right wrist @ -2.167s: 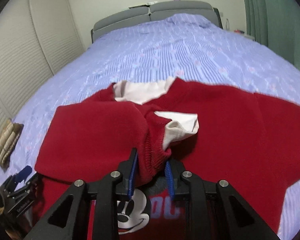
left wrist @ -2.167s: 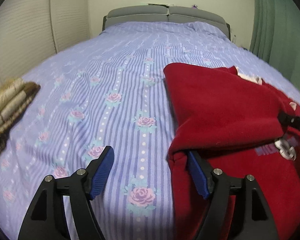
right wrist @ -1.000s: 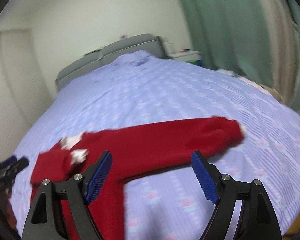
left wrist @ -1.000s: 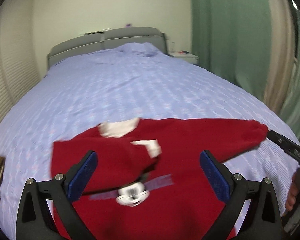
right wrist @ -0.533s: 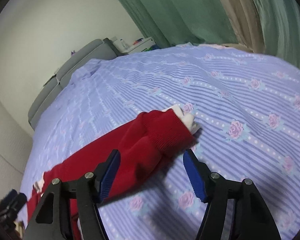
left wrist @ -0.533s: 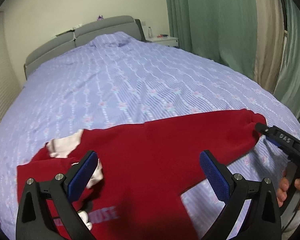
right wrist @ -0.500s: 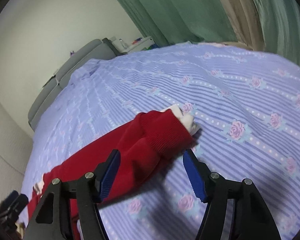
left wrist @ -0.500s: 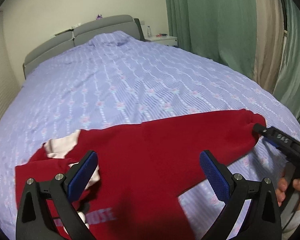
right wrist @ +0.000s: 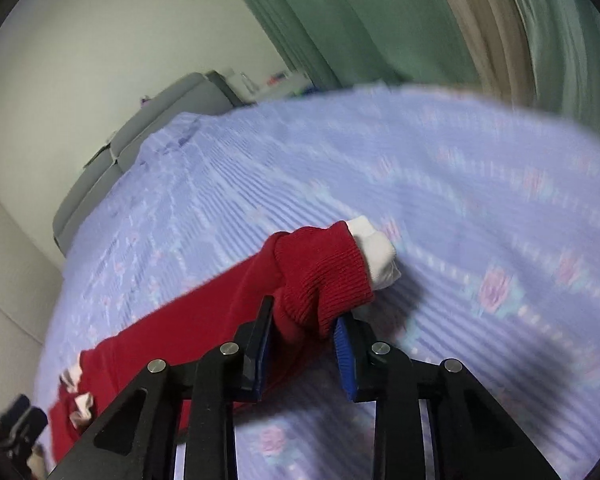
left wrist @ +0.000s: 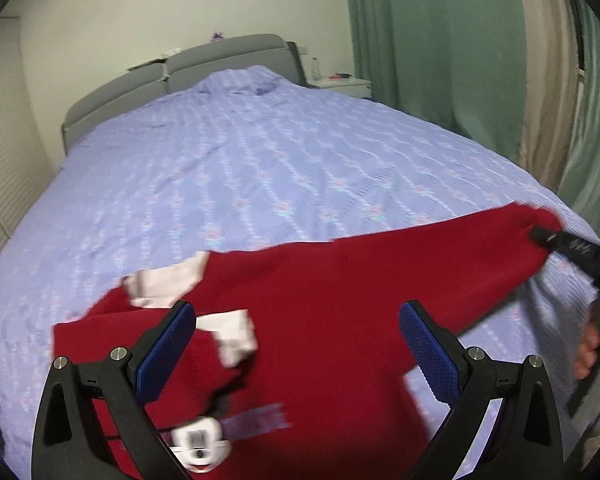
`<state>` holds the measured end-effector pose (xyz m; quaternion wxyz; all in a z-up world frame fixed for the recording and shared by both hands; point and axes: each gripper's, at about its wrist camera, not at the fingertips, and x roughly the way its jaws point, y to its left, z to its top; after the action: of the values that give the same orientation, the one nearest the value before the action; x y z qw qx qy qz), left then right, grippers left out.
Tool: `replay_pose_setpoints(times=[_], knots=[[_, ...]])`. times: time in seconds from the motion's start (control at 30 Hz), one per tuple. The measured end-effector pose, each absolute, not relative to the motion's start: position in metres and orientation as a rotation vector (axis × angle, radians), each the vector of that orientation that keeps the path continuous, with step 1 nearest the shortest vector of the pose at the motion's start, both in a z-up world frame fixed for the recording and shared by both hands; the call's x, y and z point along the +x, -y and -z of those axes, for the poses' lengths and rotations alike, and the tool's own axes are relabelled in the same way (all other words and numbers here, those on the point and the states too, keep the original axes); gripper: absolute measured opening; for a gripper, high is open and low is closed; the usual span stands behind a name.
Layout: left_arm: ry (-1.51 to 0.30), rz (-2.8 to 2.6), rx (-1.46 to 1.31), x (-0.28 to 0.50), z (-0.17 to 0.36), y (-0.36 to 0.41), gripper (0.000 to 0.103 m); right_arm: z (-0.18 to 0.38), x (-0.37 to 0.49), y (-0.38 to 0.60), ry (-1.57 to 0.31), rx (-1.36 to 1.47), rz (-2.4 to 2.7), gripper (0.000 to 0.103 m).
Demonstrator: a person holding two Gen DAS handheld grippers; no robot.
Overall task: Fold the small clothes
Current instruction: 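Grasp the other sleeve cuff with the right gripper and lift it, then fold the held sleeve across the chest with the right gripper, release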
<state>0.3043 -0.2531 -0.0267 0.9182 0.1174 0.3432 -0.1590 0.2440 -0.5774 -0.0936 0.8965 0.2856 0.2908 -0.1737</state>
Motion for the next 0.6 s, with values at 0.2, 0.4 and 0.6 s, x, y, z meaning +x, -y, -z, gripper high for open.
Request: replay_pose_setpoints(times=[0.2, 0.4, 0.6], knots=[[-0.662, 0.228, 0.191, 0.306, -0.004, 0.186, 0.103, 0.004, 0.245, 0.504, -0.491, 0.294, 0.348, 0.029], [-0.616, 0.124, 0.127, 0.299, -0.027, 0.11, 0.103, -0.056, 0.258, 0.417, -0.429, 0.065, 0.238, 0.029], [-0.625, 0.047, 0.113, 0.291, -0.019, 0.052, 0.103, -0.059, 0.275, 0.321, -0.438, -0.141, 0.134, 0.029]])
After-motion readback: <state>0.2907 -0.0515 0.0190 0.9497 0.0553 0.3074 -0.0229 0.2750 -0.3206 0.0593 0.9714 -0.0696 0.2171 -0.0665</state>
